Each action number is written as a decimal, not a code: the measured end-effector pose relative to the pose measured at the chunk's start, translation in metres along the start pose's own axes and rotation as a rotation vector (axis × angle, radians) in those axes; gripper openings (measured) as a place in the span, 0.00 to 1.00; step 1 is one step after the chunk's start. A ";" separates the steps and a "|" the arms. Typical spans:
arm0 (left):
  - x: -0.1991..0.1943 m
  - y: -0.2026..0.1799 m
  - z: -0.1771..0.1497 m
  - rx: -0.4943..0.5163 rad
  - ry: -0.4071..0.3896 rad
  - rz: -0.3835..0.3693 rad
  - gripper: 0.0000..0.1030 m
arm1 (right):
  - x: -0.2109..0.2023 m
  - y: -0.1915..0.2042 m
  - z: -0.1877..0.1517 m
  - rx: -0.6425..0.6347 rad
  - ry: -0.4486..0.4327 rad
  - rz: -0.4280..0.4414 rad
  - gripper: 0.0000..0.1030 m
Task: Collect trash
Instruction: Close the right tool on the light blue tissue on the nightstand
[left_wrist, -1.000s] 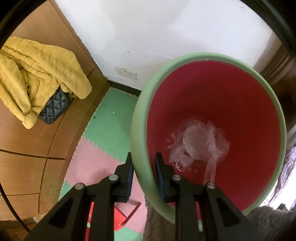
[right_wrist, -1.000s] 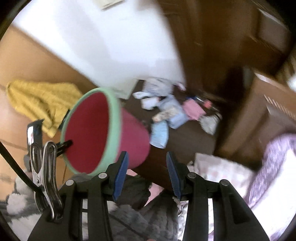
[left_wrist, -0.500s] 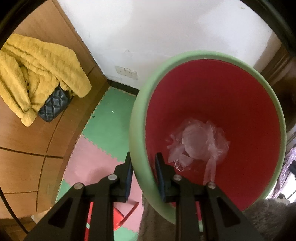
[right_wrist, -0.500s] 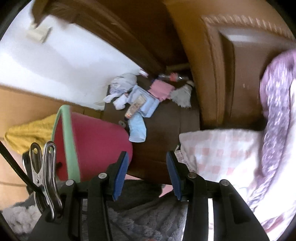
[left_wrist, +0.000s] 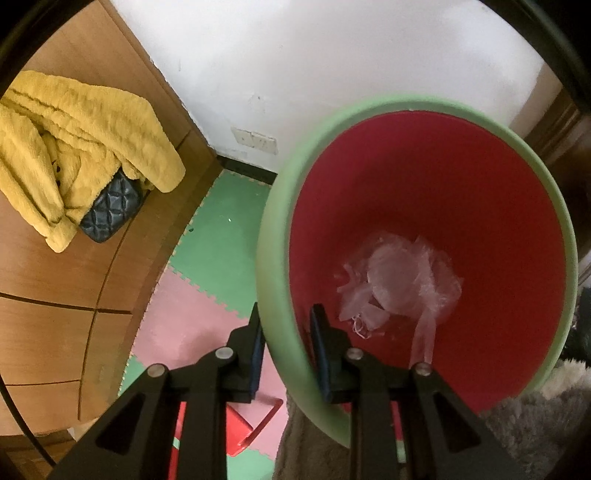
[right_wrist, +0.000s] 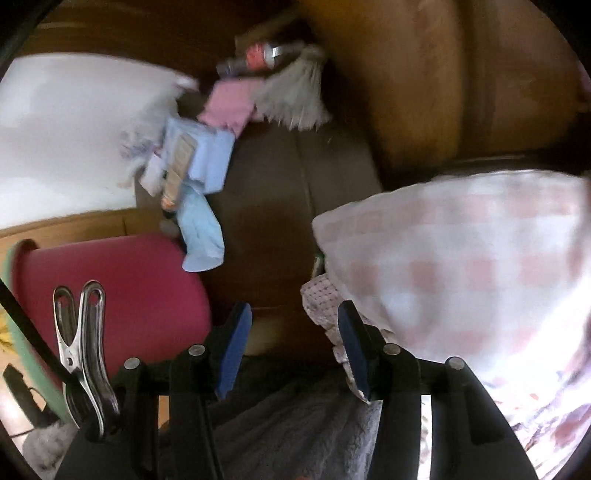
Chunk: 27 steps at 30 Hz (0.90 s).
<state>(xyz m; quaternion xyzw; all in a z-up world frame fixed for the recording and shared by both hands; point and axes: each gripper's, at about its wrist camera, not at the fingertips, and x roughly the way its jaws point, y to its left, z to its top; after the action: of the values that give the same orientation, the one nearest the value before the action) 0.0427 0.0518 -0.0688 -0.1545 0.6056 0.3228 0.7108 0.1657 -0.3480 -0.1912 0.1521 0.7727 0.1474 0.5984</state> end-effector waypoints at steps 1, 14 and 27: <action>0.000 -0.001 0.000 0.002 0.003 0.007 0.24 | 0.011 0.001 0.004 0.018 0.031 0.017 0.49; 0.006 -0.004 0.002 0.023 0.021 0.037 0.24 | 0.104 0.073 0.038 0.146 0.085 0.186 0.49; 0.009 0.007 0.008 -0.030 0.059 -0.034 0.22 | 0.115 0.056 0.029 0.315 0.054 0.132 0.01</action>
<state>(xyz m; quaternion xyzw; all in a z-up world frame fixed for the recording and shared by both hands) 0.0449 0.0647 -0.0741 -0.1848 0.6186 0.3152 0.6956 0.1699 -0.2480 -0.2768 0.2904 0.7903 0.0672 0.5353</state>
